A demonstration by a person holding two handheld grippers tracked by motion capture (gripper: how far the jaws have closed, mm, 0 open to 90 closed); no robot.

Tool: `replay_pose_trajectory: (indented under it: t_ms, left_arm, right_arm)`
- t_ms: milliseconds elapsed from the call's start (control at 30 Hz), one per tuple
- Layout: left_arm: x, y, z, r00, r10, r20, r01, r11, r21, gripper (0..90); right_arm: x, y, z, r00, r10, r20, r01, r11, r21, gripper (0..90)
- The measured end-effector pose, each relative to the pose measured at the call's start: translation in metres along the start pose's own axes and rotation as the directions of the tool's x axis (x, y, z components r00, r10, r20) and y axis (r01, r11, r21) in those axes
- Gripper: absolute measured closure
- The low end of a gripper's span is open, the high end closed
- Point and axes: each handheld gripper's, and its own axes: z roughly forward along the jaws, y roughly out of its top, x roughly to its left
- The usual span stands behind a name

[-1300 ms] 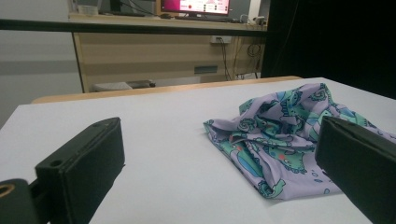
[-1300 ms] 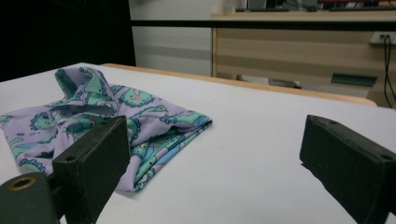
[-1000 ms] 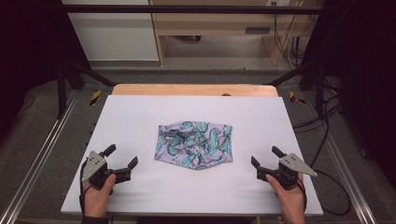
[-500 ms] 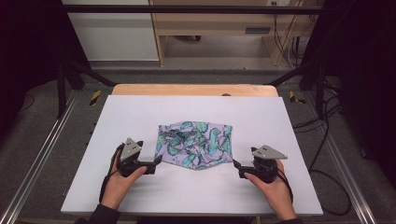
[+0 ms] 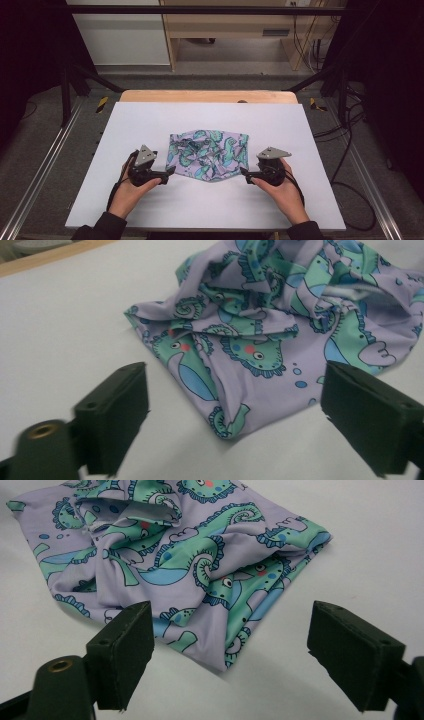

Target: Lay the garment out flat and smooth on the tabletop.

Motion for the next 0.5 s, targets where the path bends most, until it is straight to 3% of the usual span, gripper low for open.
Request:
replay_pose_trajectory:
  t_ms: [100,267,367,500]
  left_arm:
    - [-0.005,-0.003,0.000,0.9995,0.031,-0.004,-0.031,0.9993,0.019,17.5]
    - [-0.009,-0.004,0.003,0.9990,0.044,0.010,-0.045,0.9980,0.044,21.2]
    - [-0.010,-0.001,0.009,0.9988,0.045,0.020,-0.046,0.9973,0.056,25.0]
    - [-0.011,-0.001,0.018,0.9992,0.040,0.000,-0.040,0.9942,0.100,34.1]
  right_arm:
    - [0.001,0.002,0.003,0.9999,-0.007,0.013,0.007,1.000,0.024,26.8]
    - [0.003,0.003,0.007,0.9999,-0.012,0.004,0.012,0.999,0.032,28.7]
    - [0.004,0.003,0.011,0.9999,-0.011,0.003,0.011,0.999,0.047,27.5]
    - [0.004,0.002,0.016,0.9999,-0.013,-0.002,0.013,0.998,0.065,30.6]
